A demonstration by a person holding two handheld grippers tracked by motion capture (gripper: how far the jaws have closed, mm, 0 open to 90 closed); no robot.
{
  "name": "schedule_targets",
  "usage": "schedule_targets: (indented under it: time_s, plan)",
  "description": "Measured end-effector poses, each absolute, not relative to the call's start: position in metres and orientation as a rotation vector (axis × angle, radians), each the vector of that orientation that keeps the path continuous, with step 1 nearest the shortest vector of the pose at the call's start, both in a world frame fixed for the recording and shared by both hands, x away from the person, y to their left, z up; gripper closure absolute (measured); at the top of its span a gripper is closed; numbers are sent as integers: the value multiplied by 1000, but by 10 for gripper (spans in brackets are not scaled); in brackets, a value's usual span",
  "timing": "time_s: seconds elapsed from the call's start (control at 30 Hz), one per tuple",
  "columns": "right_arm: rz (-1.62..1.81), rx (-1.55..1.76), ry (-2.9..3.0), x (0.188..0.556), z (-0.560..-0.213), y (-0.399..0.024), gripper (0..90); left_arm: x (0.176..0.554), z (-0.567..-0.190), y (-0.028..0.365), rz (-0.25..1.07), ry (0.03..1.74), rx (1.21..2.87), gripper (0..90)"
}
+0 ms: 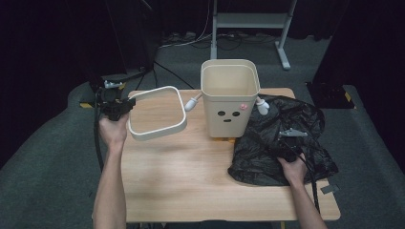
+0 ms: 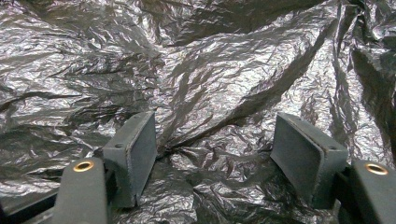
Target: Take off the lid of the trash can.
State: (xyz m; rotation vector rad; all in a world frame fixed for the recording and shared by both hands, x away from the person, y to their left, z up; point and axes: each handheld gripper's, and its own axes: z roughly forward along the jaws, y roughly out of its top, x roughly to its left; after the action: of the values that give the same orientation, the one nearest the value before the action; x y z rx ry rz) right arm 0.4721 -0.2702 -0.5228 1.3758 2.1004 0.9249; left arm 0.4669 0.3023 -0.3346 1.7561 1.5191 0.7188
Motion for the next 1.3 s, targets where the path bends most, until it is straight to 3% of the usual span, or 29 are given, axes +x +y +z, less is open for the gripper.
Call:
schedule_targets:
  time_s: [1.3]
  plan:
    - [923, 1378, 2098, 472, -523, -270, 301, 473, -394, 294, 624, 1566, 1796, 786]
